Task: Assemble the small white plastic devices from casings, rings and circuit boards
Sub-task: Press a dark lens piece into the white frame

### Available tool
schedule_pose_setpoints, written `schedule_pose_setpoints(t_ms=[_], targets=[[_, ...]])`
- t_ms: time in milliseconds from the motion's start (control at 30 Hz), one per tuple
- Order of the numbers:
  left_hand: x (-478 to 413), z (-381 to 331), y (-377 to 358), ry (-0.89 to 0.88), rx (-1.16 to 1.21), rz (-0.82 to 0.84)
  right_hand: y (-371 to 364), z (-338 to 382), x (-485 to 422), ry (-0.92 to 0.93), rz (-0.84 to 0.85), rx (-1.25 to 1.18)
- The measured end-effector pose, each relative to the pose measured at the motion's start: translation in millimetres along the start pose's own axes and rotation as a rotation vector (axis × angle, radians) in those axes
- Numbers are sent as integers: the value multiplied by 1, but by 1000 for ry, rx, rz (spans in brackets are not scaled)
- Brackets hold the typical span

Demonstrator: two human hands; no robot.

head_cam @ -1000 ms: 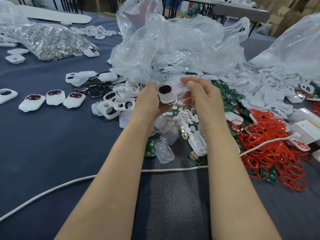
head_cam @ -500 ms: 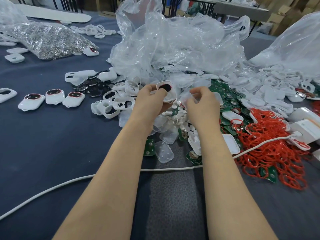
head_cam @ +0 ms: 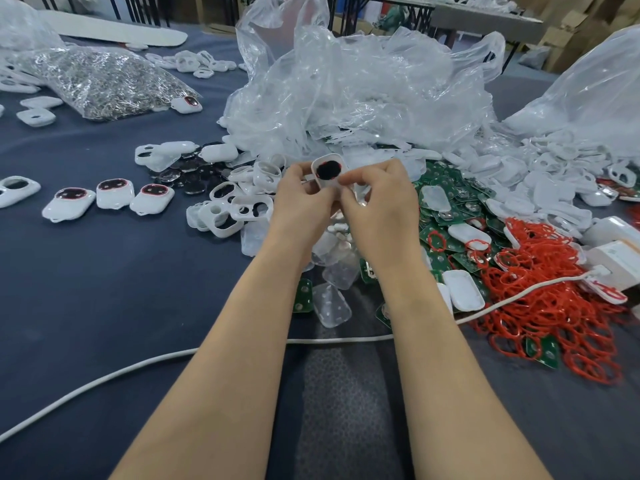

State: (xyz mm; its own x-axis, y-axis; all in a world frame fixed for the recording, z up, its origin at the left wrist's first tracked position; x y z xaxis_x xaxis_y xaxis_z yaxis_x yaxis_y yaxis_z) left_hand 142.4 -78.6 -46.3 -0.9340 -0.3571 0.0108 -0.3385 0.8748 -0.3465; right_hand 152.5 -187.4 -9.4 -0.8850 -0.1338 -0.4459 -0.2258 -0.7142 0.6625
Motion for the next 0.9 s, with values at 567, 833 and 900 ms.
schedule_pose_setpoints(t_ms=[567,833,900], targets=[[-3,3,1,-17,-73,-50,-12,-7,2,-265,37,-298],[-1,1,0,-4,-14,-32,-5,0,5,-127,-56,-166],[-1,1,0,22,57,-30,-6,1,5,-115,-47,-158]])
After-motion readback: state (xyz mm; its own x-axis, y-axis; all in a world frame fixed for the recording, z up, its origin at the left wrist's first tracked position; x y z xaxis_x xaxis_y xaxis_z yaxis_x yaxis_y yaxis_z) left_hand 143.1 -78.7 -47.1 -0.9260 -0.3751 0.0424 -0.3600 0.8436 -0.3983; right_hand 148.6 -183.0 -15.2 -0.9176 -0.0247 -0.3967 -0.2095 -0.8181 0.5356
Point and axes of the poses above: each hand's wrist, its own x-axis away from the middle knuckle, its own y-axis out of the back of the hand, z = x × y, the point moved 6 cm from there along -x, towards the middle knuckle, and after that the axes turned 4 degrees about x, right-handed, at the moved point
